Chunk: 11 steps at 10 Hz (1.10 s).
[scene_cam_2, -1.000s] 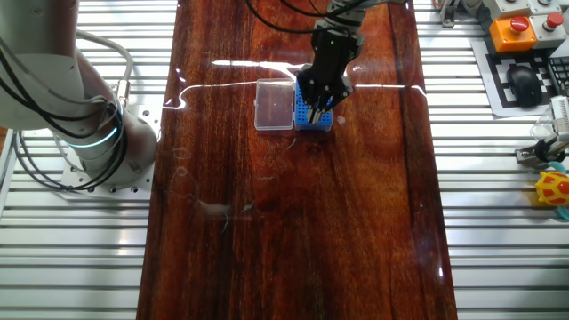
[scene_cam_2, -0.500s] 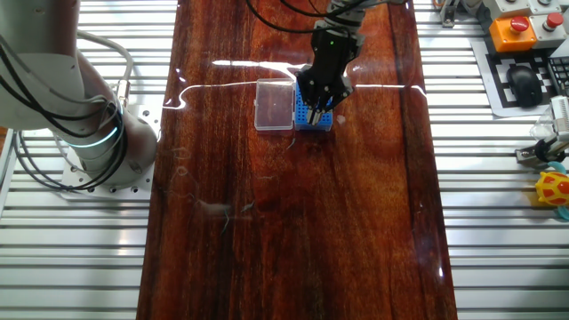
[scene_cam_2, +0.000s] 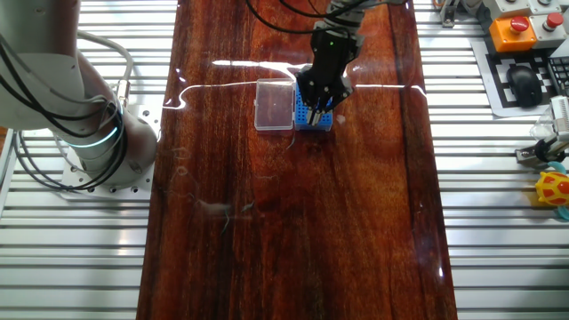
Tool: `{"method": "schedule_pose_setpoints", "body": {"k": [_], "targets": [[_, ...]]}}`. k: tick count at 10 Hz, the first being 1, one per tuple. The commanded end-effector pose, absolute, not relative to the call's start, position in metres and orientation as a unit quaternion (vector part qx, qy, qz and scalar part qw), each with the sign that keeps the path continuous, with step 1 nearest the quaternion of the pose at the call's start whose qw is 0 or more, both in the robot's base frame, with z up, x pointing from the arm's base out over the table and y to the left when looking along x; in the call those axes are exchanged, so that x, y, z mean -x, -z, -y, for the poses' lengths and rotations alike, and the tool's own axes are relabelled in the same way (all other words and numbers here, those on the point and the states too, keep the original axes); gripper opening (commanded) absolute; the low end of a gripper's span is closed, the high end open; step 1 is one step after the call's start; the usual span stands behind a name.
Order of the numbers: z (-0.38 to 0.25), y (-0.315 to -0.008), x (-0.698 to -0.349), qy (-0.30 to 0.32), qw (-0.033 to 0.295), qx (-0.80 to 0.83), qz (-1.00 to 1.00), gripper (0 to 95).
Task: Insert a small pipette tip into the holder for small pipette tips
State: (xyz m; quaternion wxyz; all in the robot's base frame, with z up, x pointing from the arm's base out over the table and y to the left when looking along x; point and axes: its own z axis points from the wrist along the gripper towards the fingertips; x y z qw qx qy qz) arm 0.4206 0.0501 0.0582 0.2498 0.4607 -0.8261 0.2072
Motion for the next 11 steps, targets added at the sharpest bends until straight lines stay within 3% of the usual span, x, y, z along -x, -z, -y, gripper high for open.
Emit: {"method": "schedule_pose_setpoints", "body": {"k": [1,11], "targets": [[-0.0507,-0.0579,-0.4218,-0.209,0.249,-0.46,0.826,0.0],[-0.0579,-0.0558,-0.4296,-0.212,0.25,-0.455,0.828,0.0]]}}
